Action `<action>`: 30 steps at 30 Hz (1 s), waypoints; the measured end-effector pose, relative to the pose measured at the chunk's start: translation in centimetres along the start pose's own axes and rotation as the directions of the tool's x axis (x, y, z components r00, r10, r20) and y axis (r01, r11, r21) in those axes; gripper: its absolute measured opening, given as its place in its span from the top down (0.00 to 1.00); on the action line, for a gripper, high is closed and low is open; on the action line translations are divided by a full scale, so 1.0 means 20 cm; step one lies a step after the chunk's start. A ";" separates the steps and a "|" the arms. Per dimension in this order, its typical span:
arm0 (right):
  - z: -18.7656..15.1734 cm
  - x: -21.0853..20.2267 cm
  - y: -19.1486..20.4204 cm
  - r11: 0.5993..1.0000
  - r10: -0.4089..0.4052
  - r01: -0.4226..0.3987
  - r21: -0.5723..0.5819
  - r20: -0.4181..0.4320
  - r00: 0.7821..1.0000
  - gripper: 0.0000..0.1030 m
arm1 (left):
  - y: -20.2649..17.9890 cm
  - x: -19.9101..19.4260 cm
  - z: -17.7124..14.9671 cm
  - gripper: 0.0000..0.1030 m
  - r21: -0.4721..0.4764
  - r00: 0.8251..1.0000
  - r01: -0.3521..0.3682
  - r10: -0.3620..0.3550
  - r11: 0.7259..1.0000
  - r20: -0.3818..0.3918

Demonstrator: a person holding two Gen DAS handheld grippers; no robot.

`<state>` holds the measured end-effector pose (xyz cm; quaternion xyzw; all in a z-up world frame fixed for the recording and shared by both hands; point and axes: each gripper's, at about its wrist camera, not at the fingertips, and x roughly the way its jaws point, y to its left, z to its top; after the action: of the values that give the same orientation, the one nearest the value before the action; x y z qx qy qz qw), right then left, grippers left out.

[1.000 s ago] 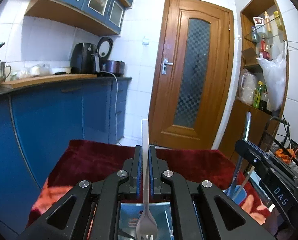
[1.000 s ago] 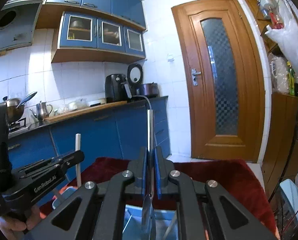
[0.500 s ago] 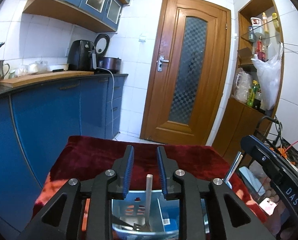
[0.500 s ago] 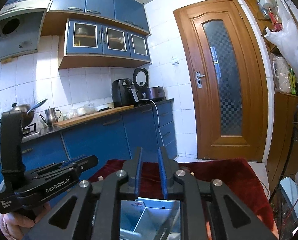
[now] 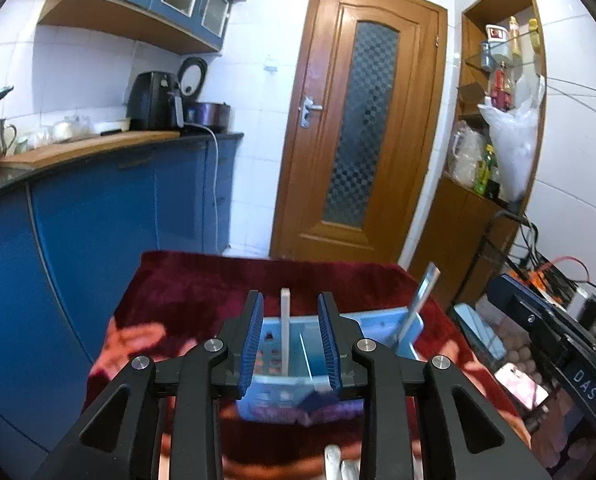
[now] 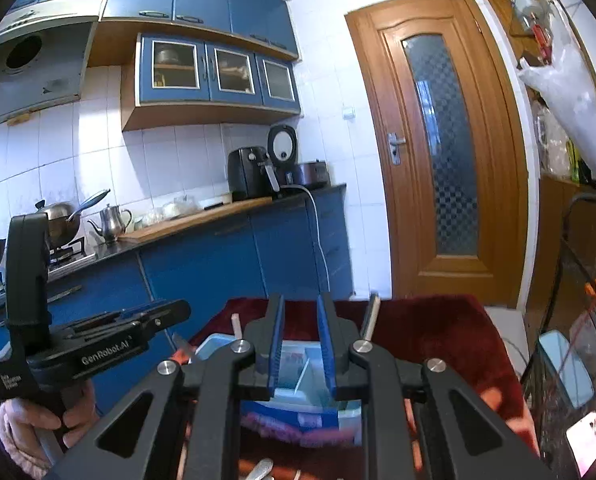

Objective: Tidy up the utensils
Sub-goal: 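Return both tools and grasp a metal spoon with the left tool while the right grasps a white spoon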

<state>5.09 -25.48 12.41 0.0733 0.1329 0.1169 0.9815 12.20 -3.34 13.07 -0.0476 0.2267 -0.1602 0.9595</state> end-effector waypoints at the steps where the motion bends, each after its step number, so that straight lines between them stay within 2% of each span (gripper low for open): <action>1: -0.02 -0.02 0.00 1.000 -0.001 0.001 0.005 -0.016 1.000 0.81 | 0.00 -0.02 -0.01 0.72 0.001 1.000 0.006 -0.006 1.000 -0.011; 9: -0.15 -0.10 0.02 0.999 -0.034 0.032 -0.019 -0.110 0.993 0.81 | -0.03 -0.14 -0.13 0.70 0.052 0.996 0.008 -0.003 0.999 -0.084; 15: -0.25 -0.12 0.00 0.999 -0.044 0.044 -0.006 -0.193 0.980 0.81 | -0.04 -0.16 -0.23 0.70 0.063 0.986 0.018 -0.008 0.998 -0.164; 24: -0.38 -0.09 -0.05 0.997 -0.054 0.069 0.027 -0.358 0.932 0.81 | -0.07 -0.10 -0.36 0.70 0.097 0.956 0.033 -0.004 0.995 -0.292; 30: -0.45 -0.06 -0.10 0.996 -0.042 0.073 0.051 -0.451 0.892 0.81 | -0.08 -0.03 -0.45 0.70 0.089 0.922 0.046 -0.008 0.995 -0.387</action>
<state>1.85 -26.66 3.84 0.0729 0.3619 0.0973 0.9243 7.27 -4.83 5.56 0.0281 0.4027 -0.1903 0.8949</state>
